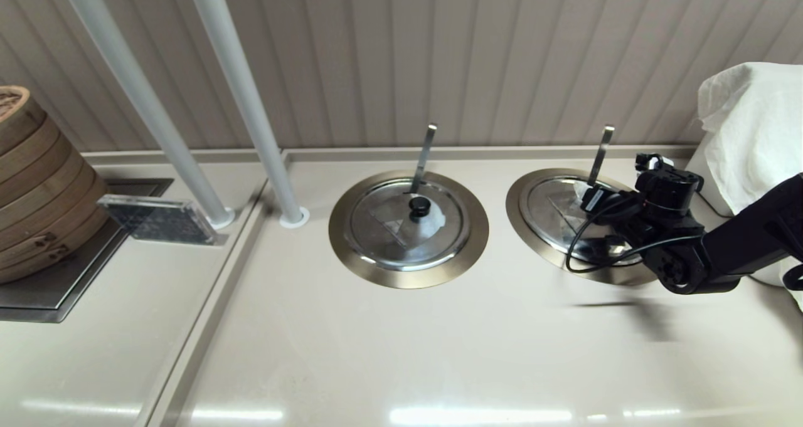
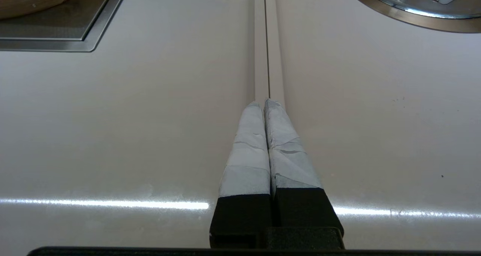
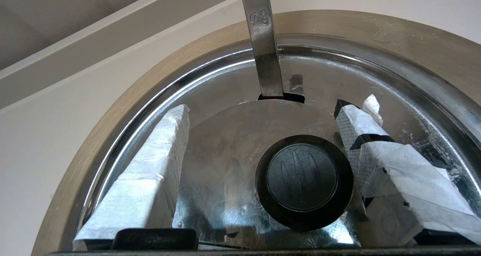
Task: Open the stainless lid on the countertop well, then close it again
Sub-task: Open the lid
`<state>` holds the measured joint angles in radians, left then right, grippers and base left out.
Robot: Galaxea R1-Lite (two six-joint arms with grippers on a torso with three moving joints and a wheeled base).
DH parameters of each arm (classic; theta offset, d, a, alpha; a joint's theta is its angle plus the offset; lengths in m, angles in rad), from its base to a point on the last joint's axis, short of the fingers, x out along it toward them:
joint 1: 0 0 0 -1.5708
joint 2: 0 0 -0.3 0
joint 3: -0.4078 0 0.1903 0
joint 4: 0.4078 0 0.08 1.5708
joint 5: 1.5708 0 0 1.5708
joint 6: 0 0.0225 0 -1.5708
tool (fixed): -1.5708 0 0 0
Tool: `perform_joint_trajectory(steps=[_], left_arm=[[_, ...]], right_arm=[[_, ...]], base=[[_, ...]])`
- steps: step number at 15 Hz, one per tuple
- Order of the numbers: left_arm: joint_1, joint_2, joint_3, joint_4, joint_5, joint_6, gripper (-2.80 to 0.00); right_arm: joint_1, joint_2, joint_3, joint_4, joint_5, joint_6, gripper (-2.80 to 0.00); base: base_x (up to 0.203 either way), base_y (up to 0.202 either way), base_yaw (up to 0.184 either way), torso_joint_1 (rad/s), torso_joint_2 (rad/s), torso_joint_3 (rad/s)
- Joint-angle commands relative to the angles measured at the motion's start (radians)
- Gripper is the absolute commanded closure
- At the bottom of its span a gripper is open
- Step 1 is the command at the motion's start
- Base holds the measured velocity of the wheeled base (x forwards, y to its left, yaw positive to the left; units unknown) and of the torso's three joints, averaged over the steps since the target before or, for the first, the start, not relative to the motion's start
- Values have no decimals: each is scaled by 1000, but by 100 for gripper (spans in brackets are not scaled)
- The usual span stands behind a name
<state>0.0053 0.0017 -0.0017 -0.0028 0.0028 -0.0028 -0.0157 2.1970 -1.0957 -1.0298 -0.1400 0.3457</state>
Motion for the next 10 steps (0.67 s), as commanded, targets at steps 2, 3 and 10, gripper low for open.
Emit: perform_joint_trajectory(steps=[2, 3, 10], left_arm=[[1, 0, 0, 0, 0, 0, 0], [1, 0, 0, 0, 0, 0, 0], [1, 0, 0, 0, 0, 0, 0]], right_arm=[[2, -8, 7, -6, -1, 5, -280], [2, -18, 13, -6, 0, 9, -280], [11, -68, 68, -6, 26, 35, -280]], base=[[0, 0, 0, 0, 0, 0], [0, 0, 0, 0, 0, 0], [0, 0, 0, 0, 0, 0]])
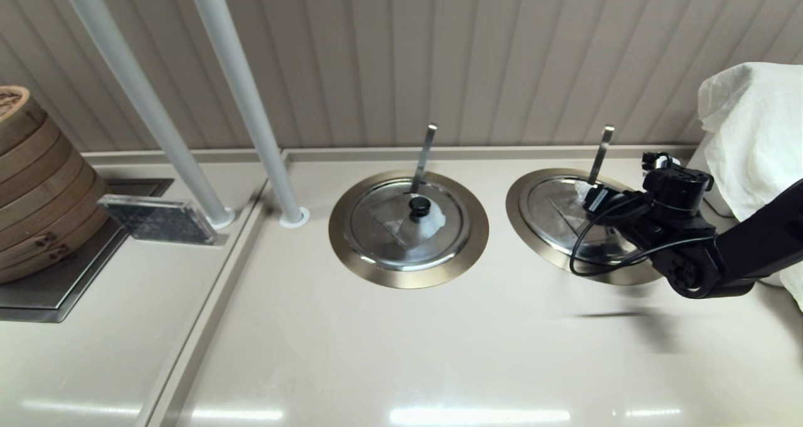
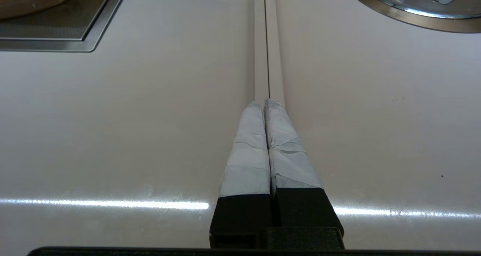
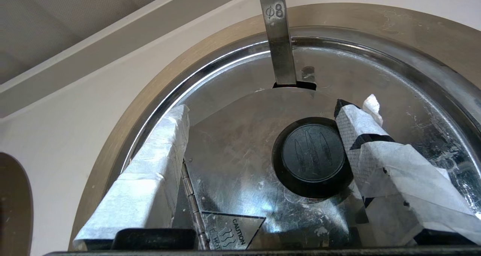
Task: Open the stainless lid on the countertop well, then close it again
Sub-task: Open the lid
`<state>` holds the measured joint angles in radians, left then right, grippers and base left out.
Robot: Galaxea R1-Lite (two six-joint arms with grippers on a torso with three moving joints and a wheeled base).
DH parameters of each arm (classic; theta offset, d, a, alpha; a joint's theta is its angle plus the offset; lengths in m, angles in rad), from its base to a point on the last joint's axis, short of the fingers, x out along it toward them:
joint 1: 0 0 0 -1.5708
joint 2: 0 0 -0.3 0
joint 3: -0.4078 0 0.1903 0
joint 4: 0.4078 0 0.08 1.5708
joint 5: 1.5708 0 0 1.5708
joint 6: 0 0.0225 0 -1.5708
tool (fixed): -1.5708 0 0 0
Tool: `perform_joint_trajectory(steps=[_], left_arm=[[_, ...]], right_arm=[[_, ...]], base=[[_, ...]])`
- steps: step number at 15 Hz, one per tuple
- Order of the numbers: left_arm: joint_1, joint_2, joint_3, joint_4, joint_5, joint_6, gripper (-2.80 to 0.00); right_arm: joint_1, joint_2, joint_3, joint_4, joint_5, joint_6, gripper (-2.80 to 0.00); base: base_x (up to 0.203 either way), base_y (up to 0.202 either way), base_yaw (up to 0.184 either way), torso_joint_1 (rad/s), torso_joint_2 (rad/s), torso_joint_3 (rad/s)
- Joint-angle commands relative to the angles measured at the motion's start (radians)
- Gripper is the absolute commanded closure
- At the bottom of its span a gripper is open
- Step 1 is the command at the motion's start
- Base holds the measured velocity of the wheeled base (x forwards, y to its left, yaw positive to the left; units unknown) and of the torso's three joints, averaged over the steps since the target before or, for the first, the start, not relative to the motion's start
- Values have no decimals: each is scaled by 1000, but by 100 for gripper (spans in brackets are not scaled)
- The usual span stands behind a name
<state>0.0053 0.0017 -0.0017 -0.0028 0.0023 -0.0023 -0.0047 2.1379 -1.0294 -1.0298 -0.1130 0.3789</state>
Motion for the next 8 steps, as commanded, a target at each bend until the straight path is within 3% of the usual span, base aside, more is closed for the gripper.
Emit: perform_joint_trajectory(steps=[1, 8], left_arm=[[-1, 0, 0, 0, 1, -1, 0], [1, 0, 0, 0, 1, -1, 0]], right_arm=[[0, -5, -2, -6, -2, 0, -280], [-45, 49, -37, -7, 52, -2, -280]], base=[[0, 0, 0, 0, 0, 0], [0, 0, 0, 0, 0, 0]])
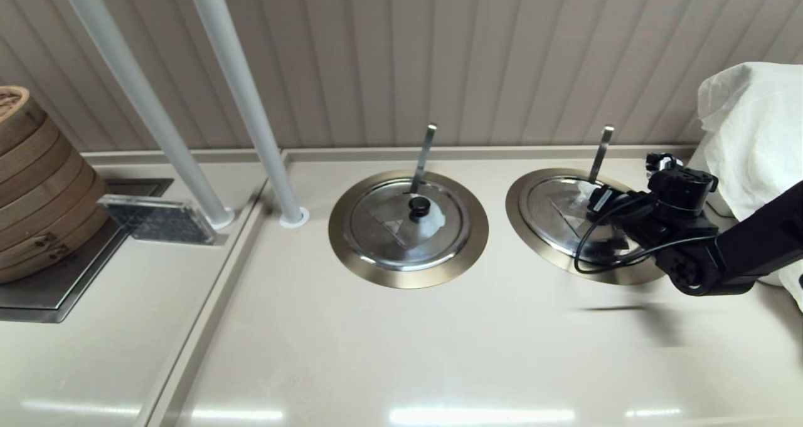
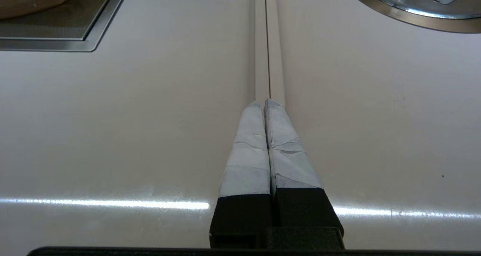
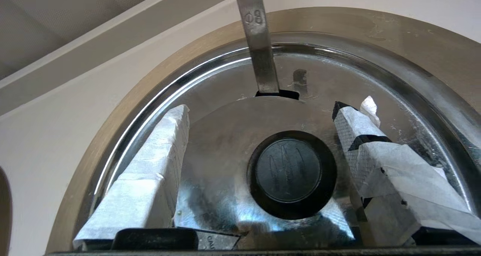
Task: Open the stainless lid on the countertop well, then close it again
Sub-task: Open the lid
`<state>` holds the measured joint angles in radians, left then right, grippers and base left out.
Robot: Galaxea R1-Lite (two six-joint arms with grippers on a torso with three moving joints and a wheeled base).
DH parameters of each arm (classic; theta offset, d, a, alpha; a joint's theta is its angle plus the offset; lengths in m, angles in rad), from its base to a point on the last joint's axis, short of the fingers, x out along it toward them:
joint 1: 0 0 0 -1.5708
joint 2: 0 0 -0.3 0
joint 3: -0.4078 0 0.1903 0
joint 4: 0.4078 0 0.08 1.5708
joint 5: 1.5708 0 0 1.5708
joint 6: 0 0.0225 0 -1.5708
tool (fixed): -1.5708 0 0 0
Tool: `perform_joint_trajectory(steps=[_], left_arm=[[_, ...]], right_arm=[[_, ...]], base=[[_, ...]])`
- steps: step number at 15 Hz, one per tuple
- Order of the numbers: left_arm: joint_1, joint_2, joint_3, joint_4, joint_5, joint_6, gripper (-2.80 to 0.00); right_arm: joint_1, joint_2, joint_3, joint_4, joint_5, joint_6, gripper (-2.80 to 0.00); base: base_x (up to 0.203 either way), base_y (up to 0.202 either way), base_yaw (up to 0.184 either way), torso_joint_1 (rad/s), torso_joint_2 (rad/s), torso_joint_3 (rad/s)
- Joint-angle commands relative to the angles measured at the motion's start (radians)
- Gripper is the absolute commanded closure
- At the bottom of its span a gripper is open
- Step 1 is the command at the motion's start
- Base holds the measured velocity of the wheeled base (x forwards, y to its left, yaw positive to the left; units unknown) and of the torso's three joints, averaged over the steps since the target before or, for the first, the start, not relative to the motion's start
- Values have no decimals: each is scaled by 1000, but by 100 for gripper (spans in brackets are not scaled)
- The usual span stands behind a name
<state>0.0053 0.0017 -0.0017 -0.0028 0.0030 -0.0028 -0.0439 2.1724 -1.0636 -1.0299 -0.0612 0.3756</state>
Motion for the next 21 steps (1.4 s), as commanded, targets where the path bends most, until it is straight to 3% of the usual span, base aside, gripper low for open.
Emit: perform_joint_trajectory(steps=[1, 14, 15, 17, 21], left_arm=[[0, 0, 0, 0, 0, 0, 0], [1, 0, 0, 0, 0, 0, 0], [1, 0, 0, 0, 0, 0, 0], [1, 0, 0, 0, 0, 0, 0], [1, 0, 0, 0, 0, 0, 0]], right_arm=[[-7, 17, -2, -6, 5, 2, -280], [8, -26, 57, -6, 34, 16, -280], [7, 3, 45, -6, 31, -10, -280], [0, 49, 35, -22, 28, -138, -280], [-1, 109, 63, -109, 68, -283, -280]], base=[[0, 0, 0, 0, 0, 0], [0, 0, 0, 0, 0, 0], [0, 0, 0, 0, 0, 0], [0, 0, 0, 0, 0, 0], [0, 0, 0, 0, 0, 0]])
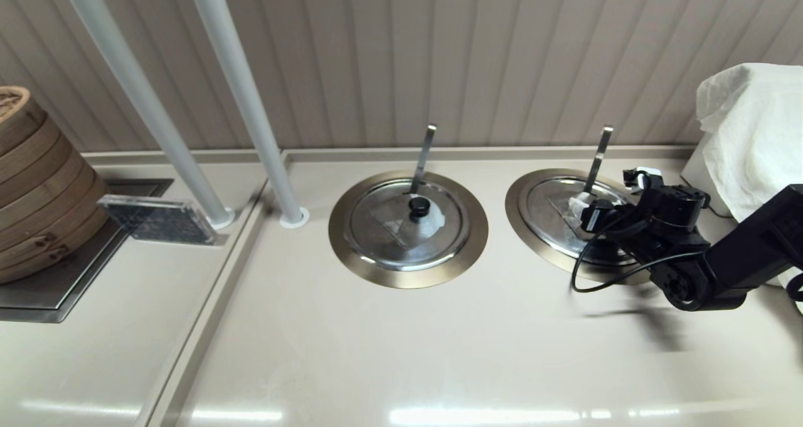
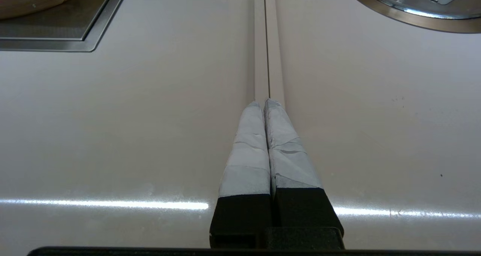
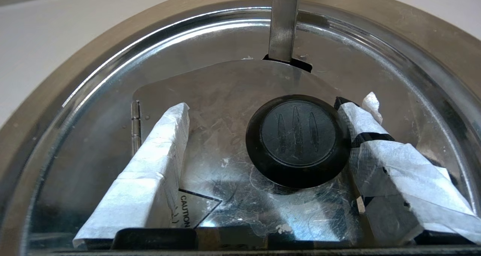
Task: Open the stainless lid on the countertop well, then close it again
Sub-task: Open the lid
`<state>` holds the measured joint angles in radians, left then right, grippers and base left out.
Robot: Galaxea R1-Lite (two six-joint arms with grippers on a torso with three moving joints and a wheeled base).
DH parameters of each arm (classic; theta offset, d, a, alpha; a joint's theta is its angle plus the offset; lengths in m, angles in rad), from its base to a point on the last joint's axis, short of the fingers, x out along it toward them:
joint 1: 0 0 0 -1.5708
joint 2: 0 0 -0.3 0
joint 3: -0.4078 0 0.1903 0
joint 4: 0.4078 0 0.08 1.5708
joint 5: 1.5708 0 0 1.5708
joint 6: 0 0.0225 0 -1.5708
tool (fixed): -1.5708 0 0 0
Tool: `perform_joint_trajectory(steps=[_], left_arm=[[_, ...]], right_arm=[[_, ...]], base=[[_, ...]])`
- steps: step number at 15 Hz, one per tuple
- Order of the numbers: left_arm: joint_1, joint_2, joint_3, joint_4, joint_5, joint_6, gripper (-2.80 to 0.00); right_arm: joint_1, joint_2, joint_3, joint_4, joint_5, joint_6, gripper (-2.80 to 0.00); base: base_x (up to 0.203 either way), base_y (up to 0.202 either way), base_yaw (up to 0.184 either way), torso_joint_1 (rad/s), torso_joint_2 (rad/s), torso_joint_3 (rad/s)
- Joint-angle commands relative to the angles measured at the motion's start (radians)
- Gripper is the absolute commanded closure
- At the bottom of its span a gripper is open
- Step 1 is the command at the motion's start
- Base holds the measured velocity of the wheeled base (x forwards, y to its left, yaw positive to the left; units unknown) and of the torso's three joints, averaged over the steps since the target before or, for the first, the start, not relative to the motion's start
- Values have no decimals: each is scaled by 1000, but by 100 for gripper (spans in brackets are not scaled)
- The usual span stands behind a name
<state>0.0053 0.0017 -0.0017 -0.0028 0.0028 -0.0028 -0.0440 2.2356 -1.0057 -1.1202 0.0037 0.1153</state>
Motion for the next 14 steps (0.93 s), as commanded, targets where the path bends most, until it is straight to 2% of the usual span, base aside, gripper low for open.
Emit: perform_joint_trajectory(steps=[1, 2, 5, 14], left_arm=[[1, 0, 0, 0, 0, 0, 0], [0, 0, 0, 0, 0, 0, 0], [1, 0, 0, 0, 0, 0, 0], [1, 0, 0, 0, 0, 0, 0]], right_arm=[[-1, 66, 9, -88, 6, -41, -280], [0, 74, 26, -154, 7, -45, -280], [9, 49, 69, -188, 13, -37, -280], [16, -9, 104, -191, 15, 31, -280]], base=[[0, 0, 0, 0, 0, 0], [0, 0, 0, 0, 0, 0], [0, 0, 0, 0, 0, 0], [0, 0, 0, 0, 0, 0]])
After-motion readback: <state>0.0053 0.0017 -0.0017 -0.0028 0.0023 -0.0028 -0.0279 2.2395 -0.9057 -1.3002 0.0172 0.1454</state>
